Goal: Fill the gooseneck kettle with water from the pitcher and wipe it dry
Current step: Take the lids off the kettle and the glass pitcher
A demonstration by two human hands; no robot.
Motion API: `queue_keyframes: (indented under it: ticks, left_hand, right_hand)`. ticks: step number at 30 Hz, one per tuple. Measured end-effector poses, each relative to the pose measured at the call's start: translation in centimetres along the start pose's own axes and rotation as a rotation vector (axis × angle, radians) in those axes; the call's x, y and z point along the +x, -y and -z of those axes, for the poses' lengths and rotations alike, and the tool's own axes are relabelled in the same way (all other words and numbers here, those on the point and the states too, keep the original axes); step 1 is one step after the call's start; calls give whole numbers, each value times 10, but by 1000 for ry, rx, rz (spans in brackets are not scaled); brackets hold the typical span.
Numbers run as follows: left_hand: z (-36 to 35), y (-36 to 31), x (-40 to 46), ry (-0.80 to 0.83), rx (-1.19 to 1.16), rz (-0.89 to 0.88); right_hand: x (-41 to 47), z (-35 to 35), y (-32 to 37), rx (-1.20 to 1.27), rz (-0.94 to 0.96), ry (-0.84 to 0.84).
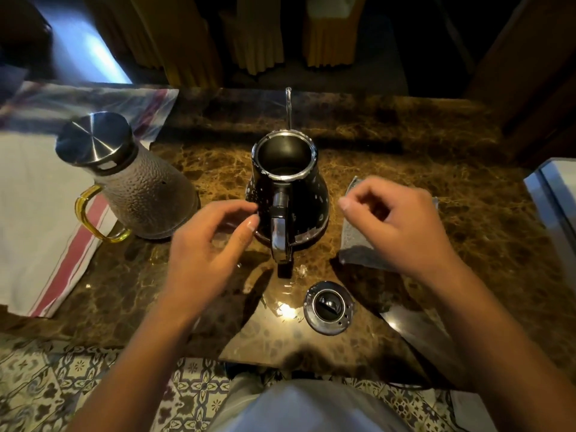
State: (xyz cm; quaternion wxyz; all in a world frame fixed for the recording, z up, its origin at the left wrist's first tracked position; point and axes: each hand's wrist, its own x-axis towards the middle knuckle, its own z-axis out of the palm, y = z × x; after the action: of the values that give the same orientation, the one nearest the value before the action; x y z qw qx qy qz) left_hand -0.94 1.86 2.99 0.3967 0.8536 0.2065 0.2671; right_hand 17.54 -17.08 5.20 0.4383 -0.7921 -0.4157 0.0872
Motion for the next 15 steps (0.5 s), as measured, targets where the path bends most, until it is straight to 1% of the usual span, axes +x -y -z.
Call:
queue_keyframes:
  ticks: [2,5,7,10,12,15]
  left_hand:
    - [18,-1,2,-53,61,-28]
    - [47,4,3,-175,158,-53]
    - [68,16,4,-255,221,-49]
    - [95,42,1,-344,290,0]
    - [113,57,-4,-405,326,55]
    - [134,81,-6,-436,350,154]
  right_hand:
    - [20,-1,16,-15,73,-53]
    - [52,-10,41,-66,195,-115]
    - [74,-19,57,-112,252,-106]
    - [102,-38,76,-214,307,-10]
    - [118,-56,93,-260,342,86]
    - [132,-83,122,-321,390,231]
